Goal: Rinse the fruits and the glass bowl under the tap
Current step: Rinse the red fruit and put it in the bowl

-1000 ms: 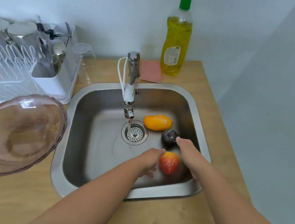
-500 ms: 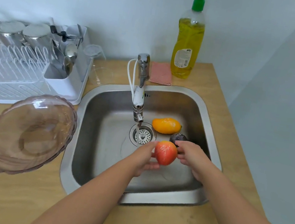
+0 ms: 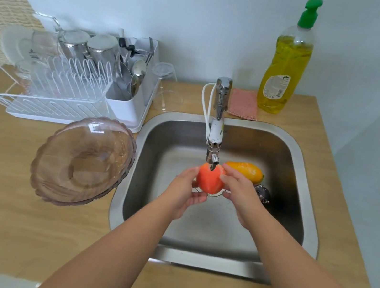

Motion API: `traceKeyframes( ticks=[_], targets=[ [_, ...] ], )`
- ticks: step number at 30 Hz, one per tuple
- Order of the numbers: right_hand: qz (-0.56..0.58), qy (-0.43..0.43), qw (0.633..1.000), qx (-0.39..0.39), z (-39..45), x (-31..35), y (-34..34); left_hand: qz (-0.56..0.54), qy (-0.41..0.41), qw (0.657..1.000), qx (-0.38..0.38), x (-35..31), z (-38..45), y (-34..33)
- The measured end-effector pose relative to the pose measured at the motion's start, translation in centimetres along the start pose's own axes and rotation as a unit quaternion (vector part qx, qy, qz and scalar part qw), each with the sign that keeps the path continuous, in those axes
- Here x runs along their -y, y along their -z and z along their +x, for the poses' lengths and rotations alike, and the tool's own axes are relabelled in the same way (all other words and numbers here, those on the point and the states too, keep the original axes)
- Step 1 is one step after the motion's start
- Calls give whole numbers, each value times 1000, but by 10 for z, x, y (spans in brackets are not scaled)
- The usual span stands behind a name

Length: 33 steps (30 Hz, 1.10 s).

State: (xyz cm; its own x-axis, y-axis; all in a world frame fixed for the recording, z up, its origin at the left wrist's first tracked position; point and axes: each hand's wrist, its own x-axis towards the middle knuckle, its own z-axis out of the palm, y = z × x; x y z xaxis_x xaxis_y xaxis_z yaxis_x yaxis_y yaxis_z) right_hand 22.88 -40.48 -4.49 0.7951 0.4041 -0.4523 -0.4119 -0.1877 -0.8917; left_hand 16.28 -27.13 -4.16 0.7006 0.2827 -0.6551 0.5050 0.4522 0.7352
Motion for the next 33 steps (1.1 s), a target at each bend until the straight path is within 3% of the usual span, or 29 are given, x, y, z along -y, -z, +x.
traceKeyframes(
  ticks=[11,16,25,30,33],
  targets=[
    [-16,70,997,25,11,-7,-16,5,-10,1000,0,-4,2,7],
    [-9,90,996,4,13,-10,-16,1,-21,1000,9,-3,0,1],
    [102,54,991,-73,12,-12,-12,34,-48,996,70,8,-2,-5],
    [142,21,990,15,7,-22,-19,9,-54,998,16,4,3,-12],
    [76,22,997,21,6,-32,-26,-29,-41,998,-32,4,8,-17]
  ],
)
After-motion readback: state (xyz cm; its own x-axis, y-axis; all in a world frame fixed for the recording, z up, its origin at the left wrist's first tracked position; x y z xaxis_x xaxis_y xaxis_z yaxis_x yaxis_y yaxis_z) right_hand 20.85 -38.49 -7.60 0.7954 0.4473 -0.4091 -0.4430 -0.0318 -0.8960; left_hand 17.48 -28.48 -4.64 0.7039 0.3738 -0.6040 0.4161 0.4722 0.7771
